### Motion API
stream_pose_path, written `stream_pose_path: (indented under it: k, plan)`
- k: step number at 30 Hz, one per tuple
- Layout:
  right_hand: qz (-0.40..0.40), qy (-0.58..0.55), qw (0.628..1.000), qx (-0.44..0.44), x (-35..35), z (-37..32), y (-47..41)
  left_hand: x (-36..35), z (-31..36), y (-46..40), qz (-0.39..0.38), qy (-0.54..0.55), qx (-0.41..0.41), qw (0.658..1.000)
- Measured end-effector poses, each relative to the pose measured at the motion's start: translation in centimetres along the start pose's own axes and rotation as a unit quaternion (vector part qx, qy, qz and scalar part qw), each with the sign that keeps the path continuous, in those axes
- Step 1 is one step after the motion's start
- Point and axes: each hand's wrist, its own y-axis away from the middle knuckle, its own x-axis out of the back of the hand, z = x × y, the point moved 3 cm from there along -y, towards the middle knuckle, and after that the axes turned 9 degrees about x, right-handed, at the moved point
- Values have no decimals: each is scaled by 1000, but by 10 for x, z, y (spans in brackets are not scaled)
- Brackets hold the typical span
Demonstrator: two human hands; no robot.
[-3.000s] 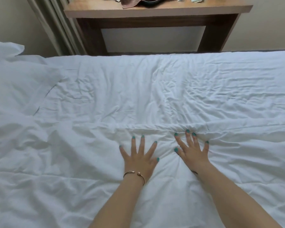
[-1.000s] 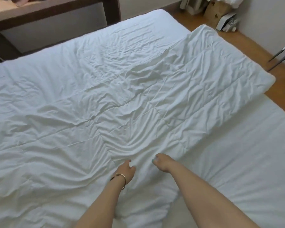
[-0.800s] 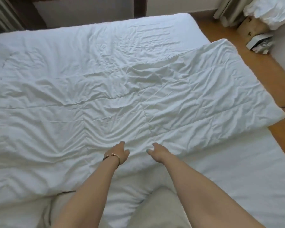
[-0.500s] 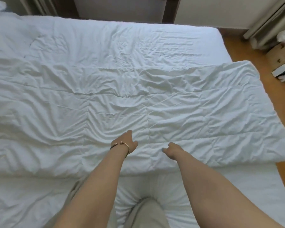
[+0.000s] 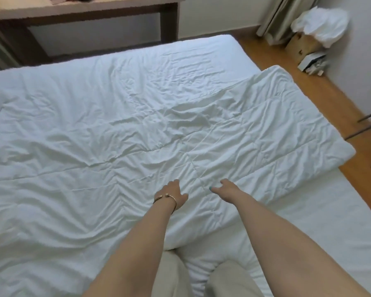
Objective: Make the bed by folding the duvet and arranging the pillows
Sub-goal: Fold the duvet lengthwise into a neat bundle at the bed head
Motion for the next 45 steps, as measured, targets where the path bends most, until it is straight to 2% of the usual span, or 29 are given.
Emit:
stream_pose_path:
  k: [3, 7, 15, 21, 24, 29, 32, 38, 40, 42, 45]
  plan:
    - [31, 15, 999, 8, 8, -29, -6, 30, 9, -15, 16, -17, -45, 999]
    - [49, 24, 998, 15, 18, -55, -15, 61, 15, -41, 31, -17, -60, 998]
    - [33, 100, 994, 13, 61, -57, -26, 90, 41, -63, 68, -4, -81, 994]
    - [37, 120, 991, 49, 137, -50, -68, 111, 75, -84, 104, 29, -42, 993]
    - [13, 133, 988, 79, 177, -48, -114, 122, 106, -113, 132, 67, -12, 989]
    - [22, 205, 964, 169, 239, -61, -243, 144, 165, -198, 240, 143, 68, 958]
    - [23, 230, 948, 219, 250, -68, -310, 149, 190, -246, 296, 101, 79, 947]
    - [97, 317, 898, 289, 266, -83, -410, 154, 210, -330, 321, 58, 155, 932]
    - [92, 310, 898, 300, 268, -85, -434, 155, 207, -351, 284, 31, 175, 942]
    - [128, 276, 898, 318, 271, -85, -447, 152, 206, -360, 265, -2, 181, 947]
    - [268, 139, 895, 329, 287, -92, -461, 174, 211, -368, 382, 54, 176, 906]
